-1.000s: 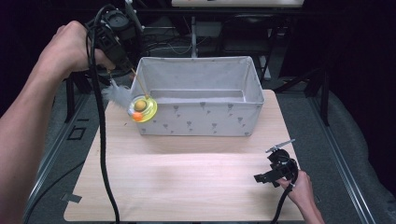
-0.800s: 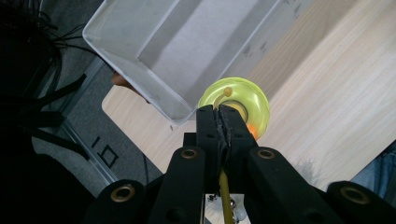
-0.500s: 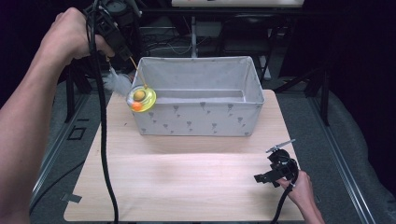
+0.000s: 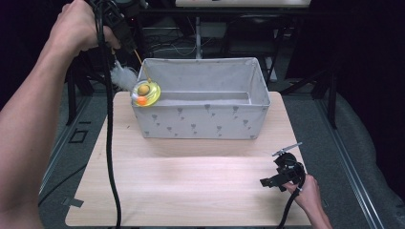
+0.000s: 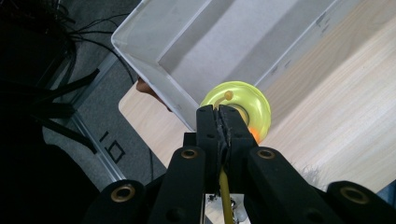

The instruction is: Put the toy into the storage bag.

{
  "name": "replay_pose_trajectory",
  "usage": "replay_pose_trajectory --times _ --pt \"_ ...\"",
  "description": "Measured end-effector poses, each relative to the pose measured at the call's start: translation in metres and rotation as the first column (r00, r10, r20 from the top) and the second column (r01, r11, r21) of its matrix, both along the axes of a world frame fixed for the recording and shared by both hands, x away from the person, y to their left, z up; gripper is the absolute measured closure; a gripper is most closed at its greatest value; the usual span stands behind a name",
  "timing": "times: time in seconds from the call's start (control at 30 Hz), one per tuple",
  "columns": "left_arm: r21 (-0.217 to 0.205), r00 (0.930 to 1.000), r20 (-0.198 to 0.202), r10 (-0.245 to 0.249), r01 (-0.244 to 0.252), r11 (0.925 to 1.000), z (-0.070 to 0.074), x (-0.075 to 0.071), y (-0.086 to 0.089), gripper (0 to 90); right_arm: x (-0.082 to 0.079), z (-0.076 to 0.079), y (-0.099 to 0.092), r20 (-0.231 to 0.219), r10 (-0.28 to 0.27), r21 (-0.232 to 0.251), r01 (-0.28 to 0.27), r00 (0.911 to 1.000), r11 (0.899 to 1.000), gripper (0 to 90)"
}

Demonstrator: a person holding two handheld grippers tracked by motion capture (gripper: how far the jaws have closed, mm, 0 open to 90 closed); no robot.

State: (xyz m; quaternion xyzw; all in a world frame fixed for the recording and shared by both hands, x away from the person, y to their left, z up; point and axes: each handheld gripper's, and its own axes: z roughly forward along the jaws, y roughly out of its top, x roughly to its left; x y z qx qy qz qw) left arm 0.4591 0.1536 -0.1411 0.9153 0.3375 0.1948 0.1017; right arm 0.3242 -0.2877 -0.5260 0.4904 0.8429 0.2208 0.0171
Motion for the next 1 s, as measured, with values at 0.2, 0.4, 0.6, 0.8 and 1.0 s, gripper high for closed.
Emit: replay_pose_trajectory --times 0.2,0.4,0.6,0.8,1.0 --pt "0.008 0.9998 0.003 0.018 -0.018 0.9998 0.002 0.010 -0.005 88.1 0.000 0.000 0.001 0.002 -0.004 0.009 0.004 1.0000 1.000 8.7" --pt "0.016 0.9992 0.009 0.039 -0.039 0.9991 -0.002 0.021 -0.011 88.1 0.000 0.000 0.000 0.002 -0.003 0.009 0.003 1.0000 1.000 8.7" --pt "0.027 0.9978 -0.004 0.066 -0.066 0.9975 -0.007 0.033 -0.015 88.1 0.000 0.000 0.000 0.004 0.001 0.000 -0.001 1.0000 1.000 8.7" --pt "0.013 0.9965 -0.010 0.083 -0.083 0.9964 -0.013 0.044 -0.015 88.1 0.000 0.000 -0.001 0.002 0.008 -0.008 -0.008 1.0000 1.000 8.7" --pt "0.019 0.9960 -0.026 0.085 -0.085 0.9962 -0.024 0.055 -0.017 88.1 0.000 0.000 0.000 0.002 0.006 -0.005 -0.006 1.0000 1.000 8.8"
